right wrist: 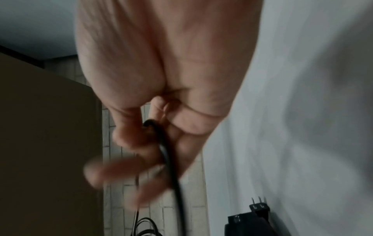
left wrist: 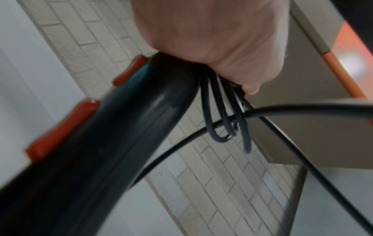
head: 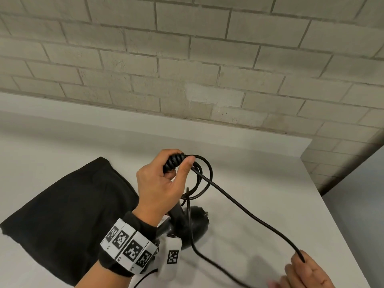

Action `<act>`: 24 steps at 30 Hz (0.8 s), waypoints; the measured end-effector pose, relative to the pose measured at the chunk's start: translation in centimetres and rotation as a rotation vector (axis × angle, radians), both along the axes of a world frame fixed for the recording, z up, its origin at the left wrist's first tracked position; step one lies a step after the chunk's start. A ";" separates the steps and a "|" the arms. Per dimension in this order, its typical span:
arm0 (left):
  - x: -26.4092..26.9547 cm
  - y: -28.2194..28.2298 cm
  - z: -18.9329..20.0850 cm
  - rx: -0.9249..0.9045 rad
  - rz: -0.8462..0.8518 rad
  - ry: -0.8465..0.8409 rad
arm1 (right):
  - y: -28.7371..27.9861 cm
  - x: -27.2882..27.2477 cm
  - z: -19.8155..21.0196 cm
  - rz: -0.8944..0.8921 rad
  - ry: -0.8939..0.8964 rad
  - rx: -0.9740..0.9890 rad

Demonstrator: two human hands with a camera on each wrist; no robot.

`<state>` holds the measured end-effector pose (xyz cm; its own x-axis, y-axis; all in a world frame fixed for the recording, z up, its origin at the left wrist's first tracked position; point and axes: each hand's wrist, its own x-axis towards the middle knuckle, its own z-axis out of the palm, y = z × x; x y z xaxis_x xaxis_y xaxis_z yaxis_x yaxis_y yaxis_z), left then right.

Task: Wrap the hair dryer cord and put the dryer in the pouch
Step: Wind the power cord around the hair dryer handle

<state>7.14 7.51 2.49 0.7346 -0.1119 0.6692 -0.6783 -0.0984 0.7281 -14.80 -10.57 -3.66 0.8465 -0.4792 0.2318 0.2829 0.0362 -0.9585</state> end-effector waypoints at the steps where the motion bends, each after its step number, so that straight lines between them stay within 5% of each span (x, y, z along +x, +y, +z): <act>1: 0.1 0.0 0.0 -0.002 -0.001 0.002 | 0.3 0.4 0.5 -0.021 -0.051 -0.028; 4: 0.0 0.0 0.0 0.012 -0.029 -0.004 | -2.3 -1.5 0.6 -0.079 0.422 -0.093; 7: -0.6 -0.2 0.0 0.041 -0.067 -0.030 | -4.8 -5.1 0.1 -0.207 0.628 -0.180; 14: -1.3 -0.5 0.1 0.055 -0.013 -0.040 | -2.0 -0.3 1.1 -0.601 0.493 -0.226; 18: -1.7 -0.5 0.2 0.072 0.003 -0.054 | 3.6 3.5 4.6 -0.284 0.227 -0.323; 24: -2.2 -0.8 0.4 0.092 0.020 -0.063 | 8.9 7.6 5.7 0.214 0.316 -0.419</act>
<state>4.97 6.70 2.84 0.6943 -0.1605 0.7016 -0.7195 -0.1773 0.6715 -7.24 -1.68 2.03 0.9737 -0.2114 0.0846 0.0077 -0.3406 -0.9402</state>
